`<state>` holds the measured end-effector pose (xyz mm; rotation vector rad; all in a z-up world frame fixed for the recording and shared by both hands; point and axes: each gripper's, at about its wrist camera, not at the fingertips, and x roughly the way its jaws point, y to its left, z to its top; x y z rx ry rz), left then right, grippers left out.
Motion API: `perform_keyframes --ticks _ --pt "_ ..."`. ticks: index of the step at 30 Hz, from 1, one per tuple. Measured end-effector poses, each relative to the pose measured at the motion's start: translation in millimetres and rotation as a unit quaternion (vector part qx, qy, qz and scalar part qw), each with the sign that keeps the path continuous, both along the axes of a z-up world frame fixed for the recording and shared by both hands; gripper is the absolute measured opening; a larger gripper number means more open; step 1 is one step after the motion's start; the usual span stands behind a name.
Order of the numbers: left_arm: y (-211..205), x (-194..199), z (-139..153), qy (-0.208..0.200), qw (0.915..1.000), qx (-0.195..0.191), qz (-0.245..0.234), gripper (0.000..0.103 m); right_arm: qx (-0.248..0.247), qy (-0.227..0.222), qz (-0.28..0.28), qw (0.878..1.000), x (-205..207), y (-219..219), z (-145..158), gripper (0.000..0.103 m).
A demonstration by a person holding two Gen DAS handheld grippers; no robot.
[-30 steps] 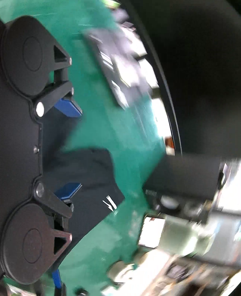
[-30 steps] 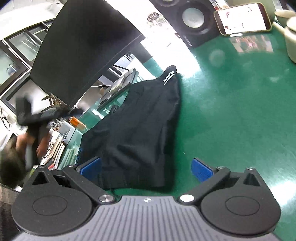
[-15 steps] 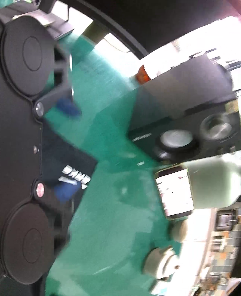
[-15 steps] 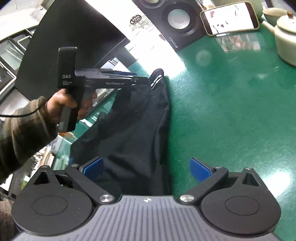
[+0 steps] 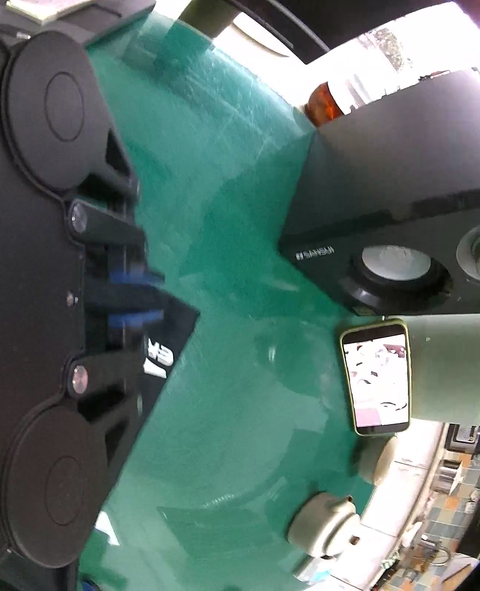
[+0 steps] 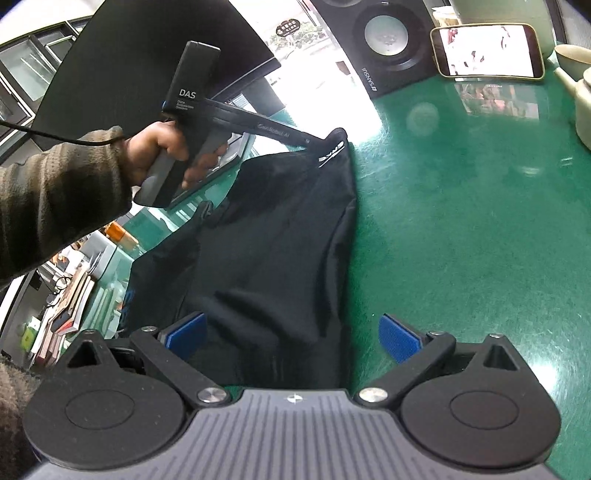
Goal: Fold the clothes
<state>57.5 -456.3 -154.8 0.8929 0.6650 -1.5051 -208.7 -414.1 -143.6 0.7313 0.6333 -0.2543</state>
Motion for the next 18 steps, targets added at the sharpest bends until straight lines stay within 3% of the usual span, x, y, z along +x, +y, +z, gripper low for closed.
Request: perform_keyframes --ticks 2,4,10,18 --pt "-0.2 -2.6 -0.8 -0.01 0.9999 -0.007 0.001 0.01 -0.005 0.013 0.003 1.0 1.7 1.1 0.0 0.046" --pt "-0.9 -3.1 -2.2 -0.014 0.9997 -0.013 0.015 0.009 -0.009 0.026 0.002 1.0 2.2 1.7 -0.2 0.032" --pt "0.4 -0.6 -1.5 -0.018 0.9986 -0.021 0.044 0.01 0.037 0.022 -0.024 0.999 -8.8 -5.1 -5.7 0.017" --pt "-0.3 -1.0 -1.3 -0.023 0.9975 -0.023 0.062 0.015 0.056 0.021 -0.031 0.998 -15.1 -3.5 -7.3 0.014"
